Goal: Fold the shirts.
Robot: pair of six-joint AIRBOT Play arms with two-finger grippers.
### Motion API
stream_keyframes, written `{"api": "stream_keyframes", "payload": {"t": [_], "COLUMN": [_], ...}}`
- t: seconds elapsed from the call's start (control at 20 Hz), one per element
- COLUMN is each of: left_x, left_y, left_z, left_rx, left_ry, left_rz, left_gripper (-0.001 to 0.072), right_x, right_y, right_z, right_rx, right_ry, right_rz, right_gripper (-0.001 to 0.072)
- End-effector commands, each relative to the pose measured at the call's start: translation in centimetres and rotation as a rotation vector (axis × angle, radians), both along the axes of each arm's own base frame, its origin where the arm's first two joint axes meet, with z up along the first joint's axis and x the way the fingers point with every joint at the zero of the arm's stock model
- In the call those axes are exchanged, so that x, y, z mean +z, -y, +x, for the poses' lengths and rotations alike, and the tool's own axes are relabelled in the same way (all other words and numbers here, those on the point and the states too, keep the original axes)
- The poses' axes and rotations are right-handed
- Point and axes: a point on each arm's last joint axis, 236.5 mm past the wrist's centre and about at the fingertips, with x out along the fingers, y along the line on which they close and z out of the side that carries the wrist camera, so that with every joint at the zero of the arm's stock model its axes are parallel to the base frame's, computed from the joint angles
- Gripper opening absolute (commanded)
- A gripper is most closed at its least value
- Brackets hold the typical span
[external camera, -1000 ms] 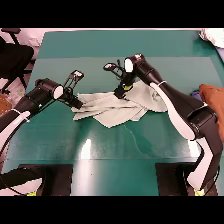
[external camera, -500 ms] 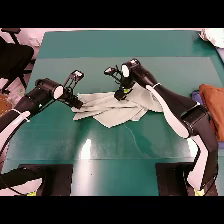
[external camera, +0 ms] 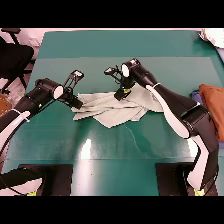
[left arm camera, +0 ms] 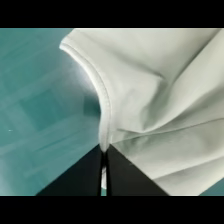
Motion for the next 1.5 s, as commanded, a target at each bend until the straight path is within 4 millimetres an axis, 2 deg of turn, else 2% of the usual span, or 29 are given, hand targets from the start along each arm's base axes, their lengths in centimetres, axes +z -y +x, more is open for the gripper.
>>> {"api": "stream_keyframes", "payload": {"t": [0.0,0.15,0.3,0.45,0.55,0.6,0.75,0.95,1.1,1.25,1.4,1.45], "left_x": [0.0,0.0,-0.1,0.0,2.2,4.1,12.2,24.2,32.0,39.2,45.7,47.1], "left_y": [-0.1,-0.1,-0.2,-0.8,-0.6,-0.2,0.0,-2.8,-5.6,-8.0,-10.4,-11.2], "left_z": [-0.1,-0.1,-0.4,-1.2,-0.6,0.1,1.7,1.6,-0.2,-2.8,-6.6,-7.8], "left_rx": [0.001,0.001,0.003,0.008,0.009,0.008,0.007,0.051,0.099,0.147,0.194,0.214], "left_ry": [-0.004,-0.007,-0.019,-0.057,-0.004,0.053,0.244,0.503,0.652,0.801,0.941,0.970], "left_rz": [0.002,0.003,0.009,0.034,0.012,-0.013,-0.073,-0.062,-0.041,-0.059,-0.103,-0.109], "left_gripper": [0.0024,0.0024,0.0023,0.0023,0.0023,0.0023,0.0022,0.0023,0.0023,0.0023,0.0023,0.0023], "right_x": [1.2,2.9,5.9,10.6,14.4,16.2,21.7,29.5,35.6,40.8,45.0,46.1], "right_y": [0.1,0.8,1.8,4.5,6.9,8.2,12.4,17.1,19.9,22.3,24.9,25.9], "right_z": [0.5,1.0,1.8,3.1,3.7,3.8,3.8,2.1,0.0,-2.8,-6.3,-7.4], "right_rx": [-0.006,-0.009,-0.020,-0.075,-0.125,-0.153,-0.246,-0.331,-0.378,-0.417,-0.464,-0.484], "right_ry": [0.032,0.073,0.142,0.242,0.313,0.344,0.441,0.598,0.747,0.883,0.994,1.026], "right_rz": [0.015,0.007,0.006,0.010,0.028,0.043,0.082,0.139,0.189,0.227,0.245,0.244], "right_gripper": [0.0015,0.0015,0.0015,0.0012,0.0011,0.0011,0.0010,0.0010,0.0009,0.0009,0.0009,0.0009]}}
